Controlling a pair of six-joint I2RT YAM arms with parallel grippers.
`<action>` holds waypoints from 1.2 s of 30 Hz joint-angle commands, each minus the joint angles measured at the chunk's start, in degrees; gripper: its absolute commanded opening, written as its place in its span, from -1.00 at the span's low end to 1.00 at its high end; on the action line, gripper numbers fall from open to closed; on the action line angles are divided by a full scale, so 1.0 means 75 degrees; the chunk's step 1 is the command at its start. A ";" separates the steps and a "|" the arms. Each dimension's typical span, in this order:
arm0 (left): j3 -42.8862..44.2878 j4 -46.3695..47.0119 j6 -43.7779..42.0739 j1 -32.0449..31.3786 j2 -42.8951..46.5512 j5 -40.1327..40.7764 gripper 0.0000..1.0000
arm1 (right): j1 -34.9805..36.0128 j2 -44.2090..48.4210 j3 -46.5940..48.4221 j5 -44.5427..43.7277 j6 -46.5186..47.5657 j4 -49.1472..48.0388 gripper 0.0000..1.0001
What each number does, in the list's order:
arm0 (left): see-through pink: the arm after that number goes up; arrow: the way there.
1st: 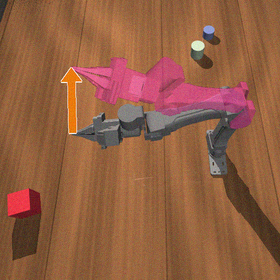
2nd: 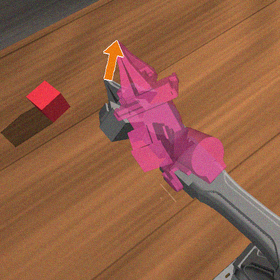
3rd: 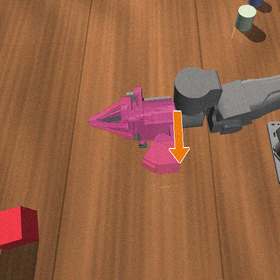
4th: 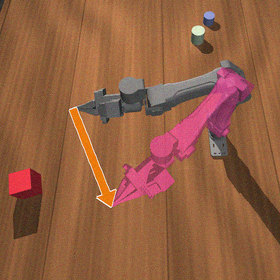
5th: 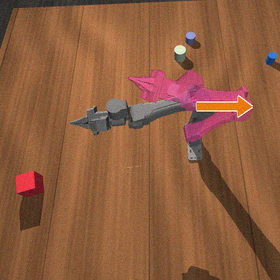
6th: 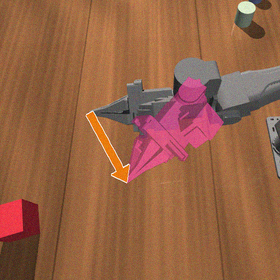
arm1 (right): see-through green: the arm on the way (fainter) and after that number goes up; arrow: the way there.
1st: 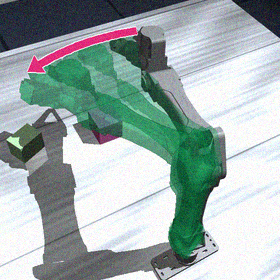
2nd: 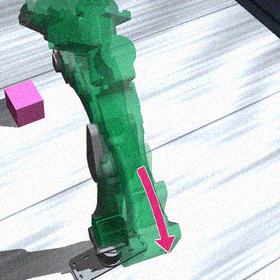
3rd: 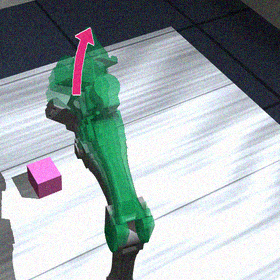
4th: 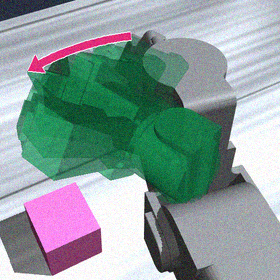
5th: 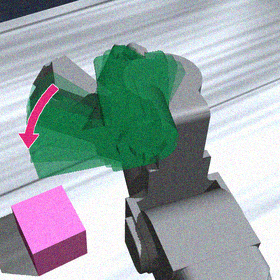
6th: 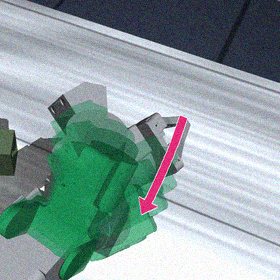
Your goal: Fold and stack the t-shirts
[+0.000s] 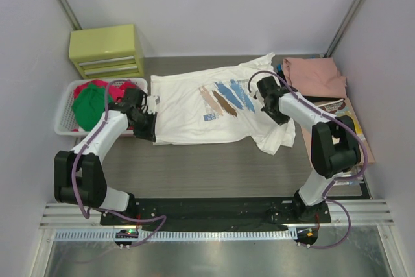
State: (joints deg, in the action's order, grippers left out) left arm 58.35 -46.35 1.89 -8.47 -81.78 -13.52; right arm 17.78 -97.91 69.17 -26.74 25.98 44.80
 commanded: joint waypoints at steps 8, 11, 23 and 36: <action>-0.0010 0.0285 -0.0217 0.0016 0.0076 -0.0001 -0.80 | 0.0008 -0.0013 0.0236 0.0038 -0.0053 -0.0535 0.02; -0.0010 0.0285 -0.0217 0.0016 0.0087 0.0044 0.30 | 0.0008 0.0420 0.0060 0.0085 -0.0263 -0.0500 0.49; -0.0431 0.0753 -0.0404 0.0016 0.1024 0.0549 0.45 | 0.0020 0.1454 -0.0924 0.1280 -0.0733 0.0263 0.44; -0.0502 0.0684 -0.0569 0.0004 0.1025 0.0712 0.32 | 0.0020 -0.0128 -0.0175 0.1328 -0.0628 -0.0195 0.31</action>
State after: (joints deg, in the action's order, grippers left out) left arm 55.16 -42.65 -0.82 -8.47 -75.31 -9.17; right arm 17.82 -98.35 64.58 -16.73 21.06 45.45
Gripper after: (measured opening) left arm 0.687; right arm 0.664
